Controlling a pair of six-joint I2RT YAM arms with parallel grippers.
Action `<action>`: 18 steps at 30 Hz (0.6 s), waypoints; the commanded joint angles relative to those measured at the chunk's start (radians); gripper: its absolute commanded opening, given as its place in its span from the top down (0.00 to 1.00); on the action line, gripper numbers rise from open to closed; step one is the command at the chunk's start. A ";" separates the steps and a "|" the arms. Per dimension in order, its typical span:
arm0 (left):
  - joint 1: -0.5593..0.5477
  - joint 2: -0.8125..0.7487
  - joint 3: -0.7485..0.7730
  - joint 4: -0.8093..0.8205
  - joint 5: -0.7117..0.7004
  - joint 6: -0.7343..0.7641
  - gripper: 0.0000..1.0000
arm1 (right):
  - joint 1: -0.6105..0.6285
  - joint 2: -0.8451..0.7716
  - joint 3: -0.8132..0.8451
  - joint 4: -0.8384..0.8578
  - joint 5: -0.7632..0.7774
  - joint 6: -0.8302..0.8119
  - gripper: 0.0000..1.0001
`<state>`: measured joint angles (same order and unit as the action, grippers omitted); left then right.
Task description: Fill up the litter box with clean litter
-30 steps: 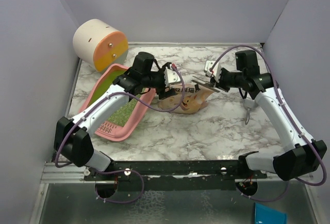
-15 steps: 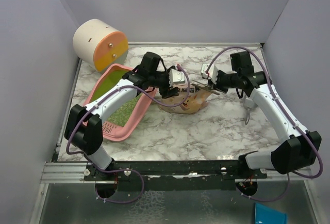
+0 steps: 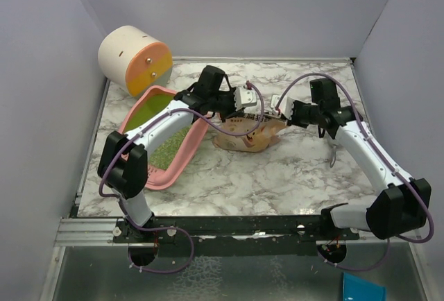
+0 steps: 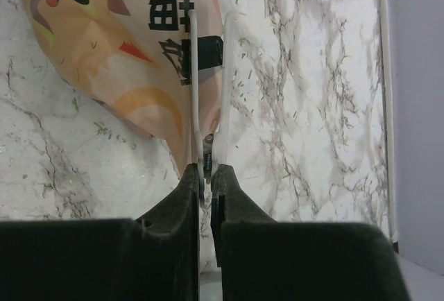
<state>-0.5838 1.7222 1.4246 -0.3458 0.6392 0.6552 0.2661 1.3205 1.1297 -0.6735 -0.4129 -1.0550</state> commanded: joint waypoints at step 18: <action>-0.036 -0.008 0.026 -0.026 0.020 0.052 0.65 | 0.010 -0.097 -0.006 0.018 -0.033 -0.049 0.99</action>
<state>-0.6090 1.7279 1.4334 -0.3511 0.5938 0.6678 0.2691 1.2449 1.0977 -0.6415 -0.4385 -1.1049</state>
